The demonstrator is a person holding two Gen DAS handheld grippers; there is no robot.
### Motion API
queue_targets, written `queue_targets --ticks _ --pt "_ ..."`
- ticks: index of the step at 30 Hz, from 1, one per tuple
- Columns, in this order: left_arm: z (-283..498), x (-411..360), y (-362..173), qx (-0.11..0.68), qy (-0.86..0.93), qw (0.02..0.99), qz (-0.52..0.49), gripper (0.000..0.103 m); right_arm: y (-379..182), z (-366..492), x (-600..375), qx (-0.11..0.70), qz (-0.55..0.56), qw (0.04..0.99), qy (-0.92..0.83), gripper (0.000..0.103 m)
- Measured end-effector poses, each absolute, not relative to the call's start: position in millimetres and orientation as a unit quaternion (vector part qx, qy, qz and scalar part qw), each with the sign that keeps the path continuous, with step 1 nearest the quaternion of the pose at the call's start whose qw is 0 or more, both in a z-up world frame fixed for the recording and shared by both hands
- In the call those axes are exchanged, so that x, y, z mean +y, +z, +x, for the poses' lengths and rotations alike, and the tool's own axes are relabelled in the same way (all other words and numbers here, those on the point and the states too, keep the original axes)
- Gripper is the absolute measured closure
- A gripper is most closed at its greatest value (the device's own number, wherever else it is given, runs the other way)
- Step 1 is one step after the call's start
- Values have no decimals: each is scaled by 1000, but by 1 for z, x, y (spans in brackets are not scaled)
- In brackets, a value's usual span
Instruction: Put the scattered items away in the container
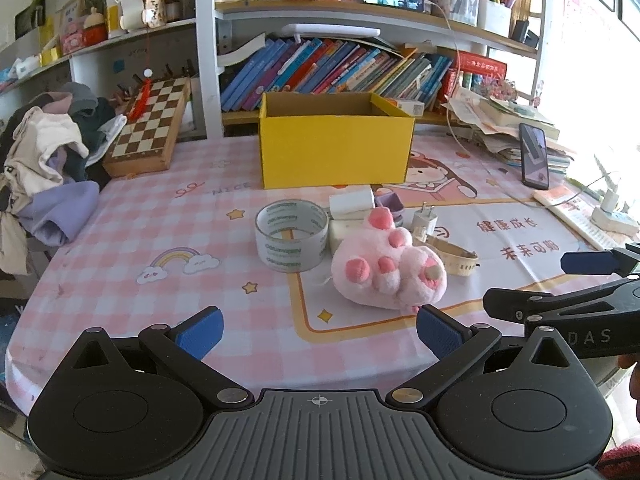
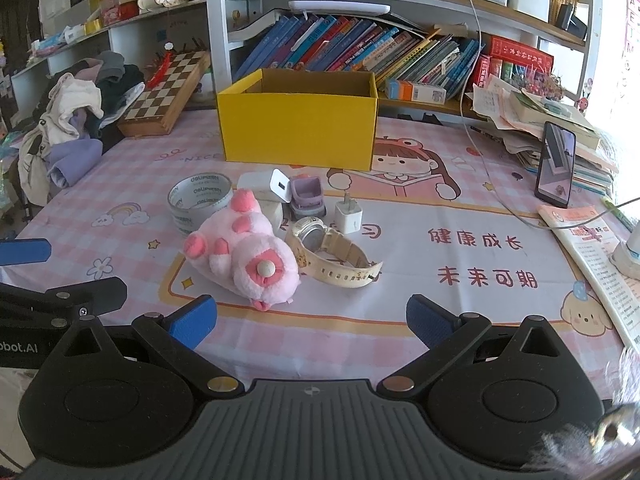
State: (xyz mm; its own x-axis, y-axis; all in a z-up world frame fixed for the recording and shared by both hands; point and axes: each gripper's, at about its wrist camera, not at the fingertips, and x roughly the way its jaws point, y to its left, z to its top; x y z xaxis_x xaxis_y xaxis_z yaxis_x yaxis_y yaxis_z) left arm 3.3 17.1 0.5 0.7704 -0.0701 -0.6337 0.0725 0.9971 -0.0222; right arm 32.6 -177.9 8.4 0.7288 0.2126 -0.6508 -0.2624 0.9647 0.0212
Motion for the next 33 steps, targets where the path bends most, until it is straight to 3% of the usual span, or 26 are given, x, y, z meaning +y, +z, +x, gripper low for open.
queue_targets --ticks 33 --pt "5 14 3 329 -38 943 5 0 6 50 -181 344 -21 929 138 2"
